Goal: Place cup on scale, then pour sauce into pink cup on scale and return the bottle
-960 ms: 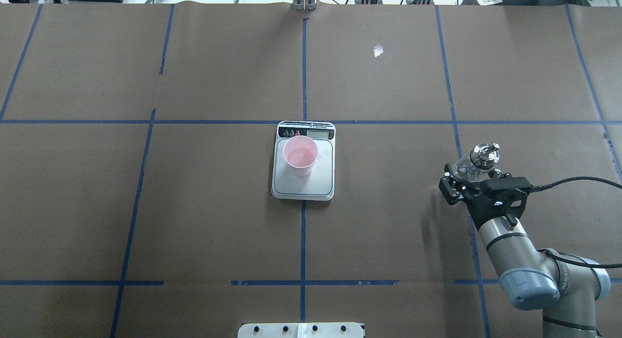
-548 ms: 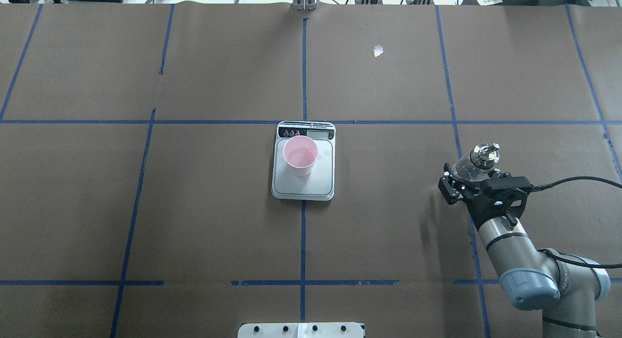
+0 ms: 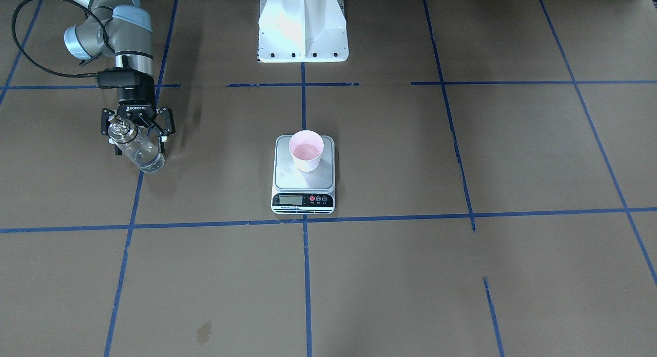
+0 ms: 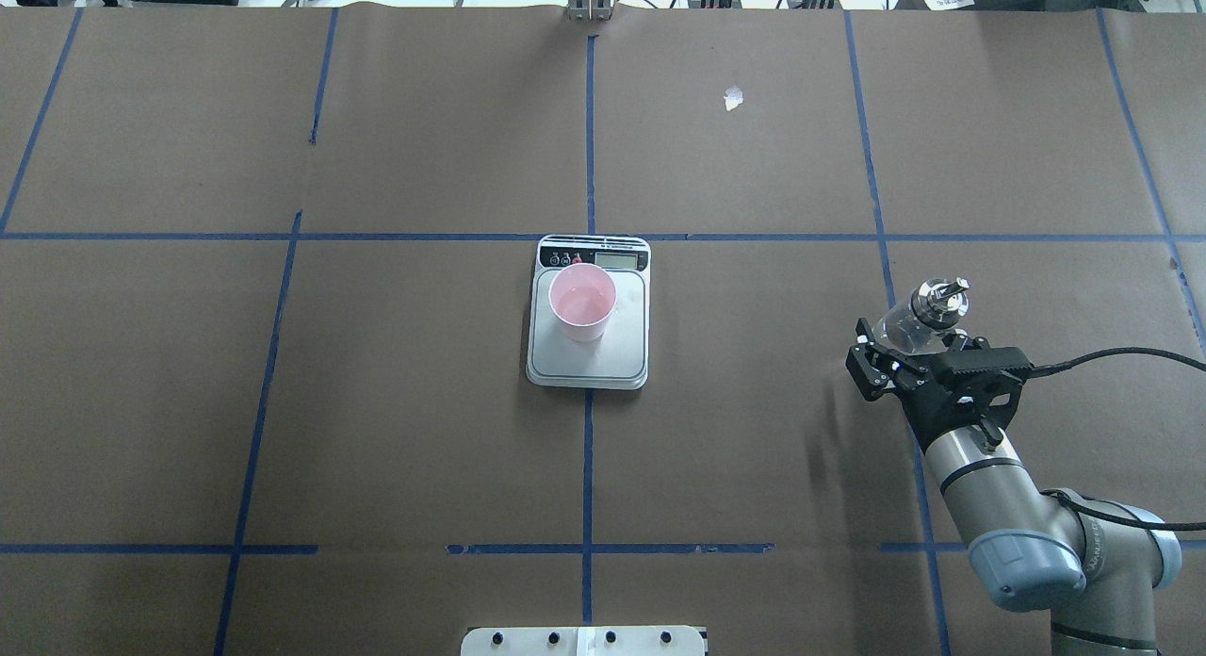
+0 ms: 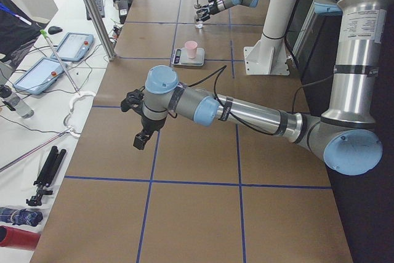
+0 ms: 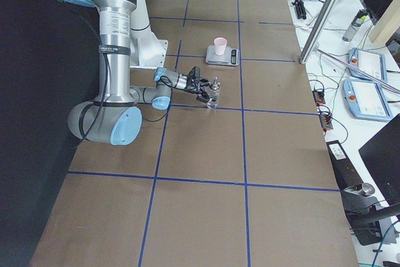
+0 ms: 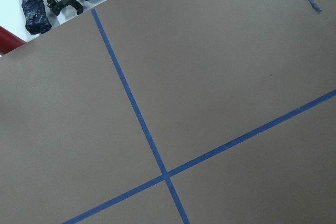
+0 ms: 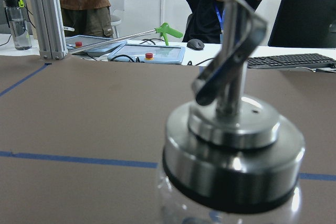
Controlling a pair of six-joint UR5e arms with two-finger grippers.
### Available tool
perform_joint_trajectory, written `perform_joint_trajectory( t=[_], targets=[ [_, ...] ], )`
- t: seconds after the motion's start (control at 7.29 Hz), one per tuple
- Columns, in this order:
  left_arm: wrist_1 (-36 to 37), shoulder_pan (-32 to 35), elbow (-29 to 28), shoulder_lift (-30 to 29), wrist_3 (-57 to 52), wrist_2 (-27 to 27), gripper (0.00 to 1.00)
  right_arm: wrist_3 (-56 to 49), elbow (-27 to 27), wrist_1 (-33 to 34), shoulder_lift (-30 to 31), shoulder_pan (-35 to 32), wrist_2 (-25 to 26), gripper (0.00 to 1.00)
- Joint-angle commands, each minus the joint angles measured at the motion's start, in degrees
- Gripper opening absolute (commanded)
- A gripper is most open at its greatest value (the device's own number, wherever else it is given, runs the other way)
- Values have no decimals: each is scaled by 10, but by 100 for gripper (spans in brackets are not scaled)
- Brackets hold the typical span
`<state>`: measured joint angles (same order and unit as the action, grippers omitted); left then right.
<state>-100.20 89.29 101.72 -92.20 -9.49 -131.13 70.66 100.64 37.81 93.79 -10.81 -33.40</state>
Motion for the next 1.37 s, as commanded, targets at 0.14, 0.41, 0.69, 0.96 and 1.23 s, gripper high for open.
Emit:
perform_joint_trajectory(
  t=[0.14,0.41,0.69,0.96,1.23],
  targets=[
    [0,0,0,0,0,0,100,0,17,0,12,42,48,100],
    [-1,0,0,0,0,0,100,1,18,-2,19,63,71,100],
    [-1,0,0,0,0,0,100,1,18,-2,21,66,73,100],
    [-1,-1,0,-1,0,0,100,0,18,-1,21,67,72,100],
    [-1,-1,0,-1,0,0,100,0,18,-1,21,66,71,100]
  ],
)
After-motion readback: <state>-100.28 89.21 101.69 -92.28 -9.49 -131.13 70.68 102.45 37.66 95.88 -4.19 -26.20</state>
